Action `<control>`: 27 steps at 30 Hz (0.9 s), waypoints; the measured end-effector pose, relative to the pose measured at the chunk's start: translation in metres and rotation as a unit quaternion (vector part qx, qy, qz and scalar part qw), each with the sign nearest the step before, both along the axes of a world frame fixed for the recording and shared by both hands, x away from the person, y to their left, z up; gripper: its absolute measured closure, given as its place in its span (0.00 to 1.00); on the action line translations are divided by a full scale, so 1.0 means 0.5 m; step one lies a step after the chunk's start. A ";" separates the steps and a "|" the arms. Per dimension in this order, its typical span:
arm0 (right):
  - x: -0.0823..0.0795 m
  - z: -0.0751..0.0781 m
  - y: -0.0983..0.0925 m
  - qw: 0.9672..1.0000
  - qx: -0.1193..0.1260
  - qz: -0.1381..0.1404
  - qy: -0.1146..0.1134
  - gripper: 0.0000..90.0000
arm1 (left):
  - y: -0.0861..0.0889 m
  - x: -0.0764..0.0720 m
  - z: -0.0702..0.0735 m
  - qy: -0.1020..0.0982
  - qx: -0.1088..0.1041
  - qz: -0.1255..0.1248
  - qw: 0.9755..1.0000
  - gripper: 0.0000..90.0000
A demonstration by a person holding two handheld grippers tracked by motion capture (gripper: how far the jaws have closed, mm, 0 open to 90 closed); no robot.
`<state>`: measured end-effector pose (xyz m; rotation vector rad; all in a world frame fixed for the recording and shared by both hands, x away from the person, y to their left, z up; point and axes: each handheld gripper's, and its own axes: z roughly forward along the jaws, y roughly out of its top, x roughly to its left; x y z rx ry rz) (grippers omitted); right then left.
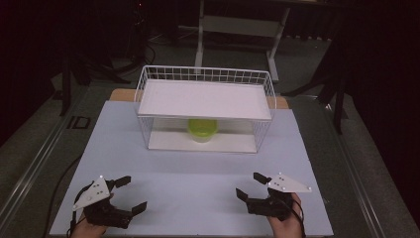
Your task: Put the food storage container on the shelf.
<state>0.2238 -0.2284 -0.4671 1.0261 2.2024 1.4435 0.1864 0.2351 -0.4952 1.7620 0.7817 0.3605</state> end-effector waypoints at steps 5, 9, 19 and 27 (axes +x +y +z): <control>-0.006 -0.005 -0.006 1.000 0.000 0.001 0.000 0.19 | 0.007 0.001 -0.001 -0.004 -0.003 0.004 1.000 0.02; -0.005 -0.010 -0.010 1.000 0.004 -0.002 0.001 0.19 | 0.008 0.004 0.001 -0.009 -0.014 0.010 1.000 0.02; 0.022 -0.045 -0.014 1.000 -0.016 -0.002 0.007 0.19 | 0.010 0.011 -0.011 -0.007 -0.007 0.015 1.000 0.02; 0.034 -0.053 -0.021 1.000 -0.023 -0.007 0.012 0.19 | 0.014 0.014 -0.015 -0.005 -0.005 0.021 1.000 0.02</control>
